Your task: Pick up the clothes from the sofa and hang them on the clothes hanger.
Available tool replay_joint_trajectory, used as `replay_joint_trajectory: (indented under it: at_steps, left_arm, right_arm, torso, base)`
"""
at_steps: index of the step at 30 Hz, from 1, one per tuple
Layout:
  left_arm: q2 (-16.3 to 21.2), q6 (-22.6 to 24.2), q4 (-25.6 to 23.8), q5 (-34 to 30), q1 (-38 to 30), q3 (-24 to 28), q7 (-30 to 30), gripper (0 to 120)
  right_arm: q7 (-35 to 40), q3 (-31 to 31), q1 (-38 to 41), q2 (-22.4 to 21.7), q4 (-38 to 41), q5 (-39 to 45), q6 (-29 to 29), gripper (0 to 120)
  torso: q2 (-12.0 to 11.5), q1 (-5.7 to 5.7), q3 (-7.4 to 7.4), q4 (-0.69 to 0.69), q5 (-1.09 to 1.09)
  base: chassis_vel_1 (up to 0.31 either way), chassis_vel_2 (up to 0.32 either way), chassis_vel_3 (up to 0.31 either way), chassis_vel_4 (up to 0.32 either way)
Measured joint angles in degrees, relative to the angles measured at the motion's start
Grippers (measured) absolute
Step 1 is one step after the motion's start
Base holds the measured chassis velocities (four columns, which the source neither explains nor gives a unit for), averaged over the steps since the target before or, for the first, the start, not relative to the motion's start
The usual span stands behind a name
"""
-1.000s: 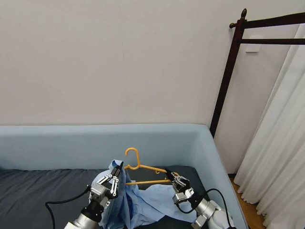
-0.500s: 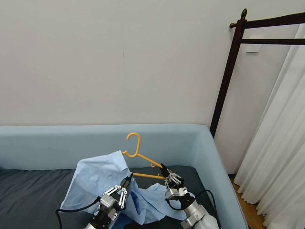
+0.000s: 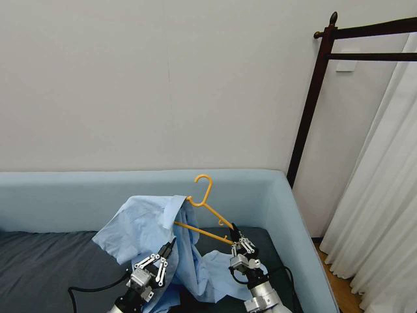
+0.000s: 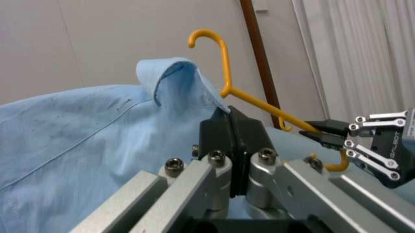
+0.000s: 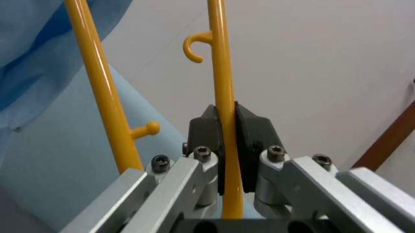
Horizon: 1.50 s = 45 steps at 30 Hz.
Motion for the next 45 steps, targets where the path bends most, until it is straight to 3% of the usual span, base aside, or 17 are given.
replay_joint_trajectory:
  at_steps: [12, 32, 38, 45]
  left_arm:
    - [1.1, -2.1, 1.8, 1.9, -0.2, -0.1, 2.3, 0]
    - [0.9, -2.5, 7.6, 4.8, -2.6, -0.1, -1.2, 0]
    - [3.3, -2.4, 8.3, 4.8, -2.9, 0.8, -3.9, 0]
    - [6.8, -6.5, 7.0, 5.0, -1.6, 0.2, -5.8, 22]
  right_arm:
    - [0.1, 1.3, 2.1, -1.8, 3.4, 2.7, -3.0, 5]
    - [-1.0, 1.9, 2.5, -2.8, 2.1, 3.3, -2.3, 5]
    - [-1.3, 2.6, 3.1, -2.7, 1.3, 4.0, -1.6, 5]
    - [-1.6, 2.7, 4.9, -1.8, 0.1, 3.0, -0.1, 5]
  torso:
    - [0.0, 0.00, 0.00, 0.00, 0.00]
    - [0.0, 0.00, 0.00, 0.01, 0.00]
    - [0.0, 0.00, 0.00, 0.00, 0.00]
    - [0.0, 0.00, 0.00, 0.01, 0.00]
  base:
    - [0.000, 0.000, 0.000, 0.000]
    - [0.000, 0.000, 0.000, 0.000]
    - [0.000, 0.000, 0.000, 0.000]
    - [0.000, 0.000, 0.000, 0.000]
